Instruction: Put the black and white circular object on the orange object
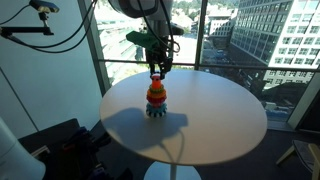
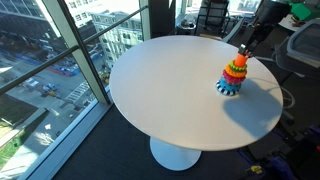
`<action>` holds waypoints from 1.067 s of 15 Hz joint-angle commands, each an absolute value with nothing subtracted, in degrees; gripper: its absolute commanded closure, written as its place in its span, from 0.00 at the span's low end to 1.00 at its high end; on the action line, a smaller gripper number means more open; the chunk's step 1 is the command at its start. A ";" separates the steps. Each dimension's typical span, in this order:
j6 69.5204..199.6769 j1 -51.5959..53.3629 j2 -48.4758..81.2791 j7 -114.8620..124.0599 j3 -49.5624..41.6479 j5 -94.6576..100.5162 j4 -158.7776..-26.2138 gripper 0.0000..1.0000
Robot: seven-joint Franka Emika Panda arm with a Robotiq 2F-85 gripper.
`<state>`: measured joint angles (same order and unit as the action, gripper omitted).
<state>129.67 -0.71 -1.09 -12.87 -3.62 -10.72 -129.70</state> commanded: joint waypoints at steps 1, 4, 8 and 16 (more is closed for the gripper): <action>127.18 -0.96 -0.15 -13.10 -2.81 -10.62 -127.33 0.59; 126.91 -0.89 0.03 -11.74 -2.33 -9.26 -127.03 0.59; 127.49 -0.86 0.57 -9.40 -1.95 -6.17 -126.78 0.59; 126.26 -0.72 1.13 -6.97 -1.35 -3.16 -126.38 0.02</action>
<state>128.78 -0.71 0.47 -8.82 -1.73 -4.44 -128.44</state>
